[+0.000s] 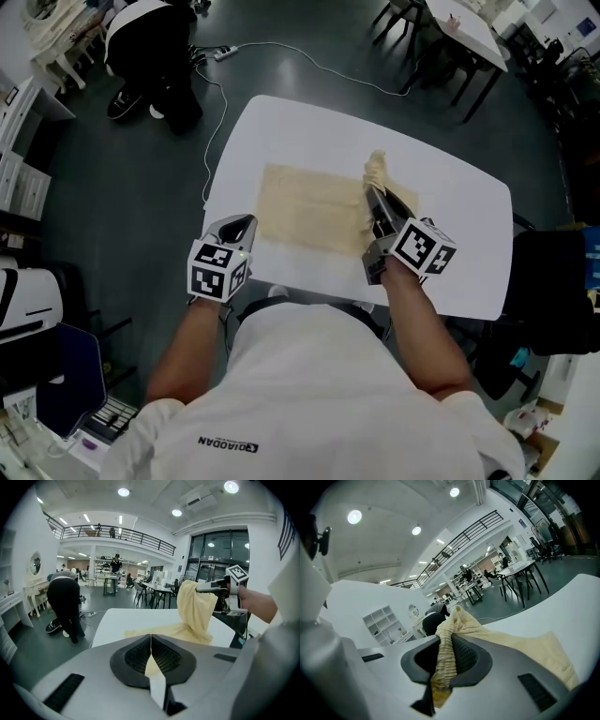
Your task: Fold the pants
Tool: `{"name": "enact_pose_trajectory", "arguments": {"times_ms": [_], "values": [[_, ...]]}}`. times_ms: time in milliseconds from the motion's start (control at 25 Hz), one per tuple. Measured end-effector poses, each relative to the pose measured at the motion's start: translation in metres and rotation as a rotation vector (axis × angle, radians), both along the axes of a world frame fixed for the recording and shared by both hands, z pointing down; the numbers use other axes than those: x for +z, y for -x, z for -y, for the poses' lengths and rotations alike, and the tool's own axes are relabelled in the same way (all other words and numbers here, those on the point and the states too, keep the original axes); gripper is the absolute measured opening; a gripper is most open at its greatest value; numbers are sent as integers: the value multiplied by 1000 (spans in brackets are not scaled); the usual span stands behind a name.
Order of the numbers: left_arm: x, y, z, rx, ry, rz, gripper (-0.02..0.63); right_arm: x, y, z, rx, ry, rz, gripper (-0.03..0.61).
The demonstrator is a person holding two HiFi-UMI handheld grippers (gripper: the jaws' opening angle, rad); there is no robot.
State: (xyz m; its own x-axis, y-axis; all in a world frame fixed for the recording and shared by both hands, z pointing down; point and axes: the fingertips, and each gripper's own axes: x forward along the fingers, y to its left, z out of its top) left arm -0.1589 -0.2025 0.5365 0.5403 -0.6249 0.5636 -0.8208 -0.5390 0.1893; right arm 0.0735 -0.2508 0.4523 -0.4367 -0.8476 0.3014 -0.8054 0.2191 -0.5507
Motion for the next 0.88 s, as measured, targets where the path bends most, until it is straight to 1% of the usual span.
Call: {"name": "enact_pose_trajectory", "arguments": {"times_ms": [80,200,400,560,760,880], "values": [[4,16,2,-32,3,7,28,5,25,4,-16,2,-9,58],[3,40,0,-76,15,-16,28,15,65,10,-62,20,-38,58],[7,60,-9,-105,44,-66,28,52,116,26,-130,97,-58,60],[12,75,-18,-142,60,-80,28,79,141,38,-155,155,-73,60],[27,104,-27,-189,98,-82,28,118,167,57,-140,223,-96,60],[32,110,-29,-203,120,-79,28,136,177,62,-142,259,-101,60]]}}
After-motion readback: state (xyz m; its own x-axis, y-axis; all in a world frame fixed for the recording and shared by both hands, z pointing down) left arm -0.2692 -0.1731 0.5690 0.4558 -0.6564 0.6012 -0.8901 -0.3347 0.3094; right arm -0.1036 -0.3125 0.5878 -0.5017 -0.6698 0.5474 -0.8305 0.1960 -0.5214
